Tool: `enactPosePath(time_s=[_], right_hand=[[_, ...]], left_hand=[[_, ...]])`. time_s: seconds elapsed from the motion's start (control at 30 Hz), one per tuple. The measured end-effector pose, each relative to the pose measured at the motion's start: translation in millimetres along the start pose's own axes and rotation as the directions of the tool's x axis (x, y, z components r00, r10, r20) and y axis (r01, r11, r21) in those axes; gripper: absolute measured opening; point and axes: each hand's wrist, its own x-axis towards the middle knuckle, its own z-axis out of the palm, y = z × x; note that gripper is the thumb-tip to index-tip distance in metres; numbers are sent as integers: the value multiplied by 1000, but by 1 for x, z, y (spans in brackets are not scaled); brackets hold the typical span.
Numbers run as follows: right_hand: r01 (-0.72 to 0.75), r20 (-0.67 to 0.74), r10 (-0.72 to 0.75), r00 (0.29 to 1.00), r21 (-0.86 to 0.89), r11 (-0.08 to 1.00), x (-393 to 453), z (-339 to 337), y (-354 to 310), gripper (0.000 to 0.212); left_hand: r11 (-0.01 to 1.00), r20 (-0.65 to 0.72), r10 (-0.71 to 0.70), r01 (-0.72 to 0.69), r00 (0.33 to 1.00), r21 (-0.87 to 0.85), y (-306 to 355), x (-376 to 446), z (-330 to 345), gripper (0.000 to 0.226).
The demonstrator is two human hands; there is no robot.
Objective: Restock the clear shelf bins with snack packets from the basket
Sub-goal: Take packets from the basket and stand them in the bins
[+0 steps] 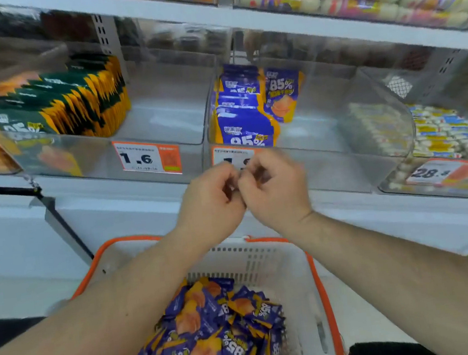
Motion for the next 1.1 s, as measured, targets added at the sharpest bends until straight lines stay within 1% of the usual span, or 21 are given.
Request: enactPosePath(time_s=[0.07, 0.1, 0.13, 0.17, 0.2, 0.23, 0.27, 0.3, 0.33, 0.4, 0.47, 0.5, 0.53, 0.6, 0.7, 0.8, 0.83, 0.93, 1.0, 1.07, 1.1], right_hand=[[-92, 192, 102, 976, -62, 994, -37, 15, 20, 16], [-129, 331, 172, 928, -149, 980, -54, 20, 33, 16], [-150, 484, 268, 833, -269, 951, -69, 26, 46, 17], [-137, 617, 369, 695, -390, 910, -83, 31, 56, 21], [-137, 700, 467, 539, -475, 869, -98, 35, 66, 25], [-193, 736, 551, 393, -520, 832, -114, 38, 76, 26], [-290, 742, 618, 260, -551, 783, -130, 41, 83, 26], [-356, 726, 671, 152, -593, 722, -148, 43, 93, 24], [-359, 693, 717, 75, -652, 668, -166, 45, 102, 24], [-257, 610, 792, -34, -771, 583, -194, 47, 114, 23], [-145, 580, 800, -153, -814, 562, -217, 52, 126, 22], [-125, 573, 794, -203, -820, 559, -229, 55, 136, 28], [-148, 578, 784, -227, -816, 559, -241, 59, 147, 34], [-187, 594, 781, -194, -804, 565, -260, 64, 166, 42], [-154, 606, 794, -52, -790, 593, -240, 55, 130, 36], [-44, 650, 759, 38, -758, 651, -217, 48, 109, 26], [-24, 655, 751, 87, -752, 659, -208, 46, 106, 23], [-45, 652, 738, 173, -743, 668, -167, 37, 100, 27], [-146, 658, 725, 205, -712, 687, -134, 30, 94, 35], [-329, 659, 734, 163, -665, 670, -103, 22, 84, 45], [-469, 642, 756, 129, -632, 617, -90, 18, 80, 43]], left_hand=[[980, 198, -140, 107, 970, 167, -27, -21, 2, 23], [954, 307, -233, 156, 923, 257, -39, -30, 4, 16], [920, 412, -335, 201, 847, 335, -53, -39, 6, 8], [885, 500, -431, 245, 751, 395, -63, -47, 8, 12], [853, 568, -506, 276, 649, 444, -73, -56, 11, 16], [831, 619, -549, 285, 562, 478, -81, -64, 13, 17], [823, 653, -563, 272, 507, 498, -87, -70, 15, 16], [825, 676, -561, 255, 478, 504, -91, -74, 17, 14], [827, 687, -559, 250, 465, 503, -96, -77, 18, 13], [824, 691, -565, 266, 452, 500, -103, -78, 20, 20], [812, 676, -583, 304, 451, 498, -108, -78, 22, 25], [806, 665, -591, 319, 456, 498, -110, -78, 23, 26], [800, 653, -600, 333, 463, 499, -113, -78, 24, 26], [793, 639, -609, 353, 469, 497, -116, -78, 27, 26], [793, 639, -609, 347, 470, 500, -116, -80, 28, 26], [800, 635, -600, 350, 486, 488, -114, -83, 27, 23], [801, 633, -599, 347, 491, 488, -112, -84, 26, 22], [806, 634, -586, 285, 504, 519, -110, -87, 23, 26], [813, 641, -569, 234, 515, 533, -107, -91, 22, 35], [831, 658, -532, 180, 533, 526, -103, -94, 23, 53], [844, 668, -504, 148, 548, 515, -100, -95, 24, 65]])
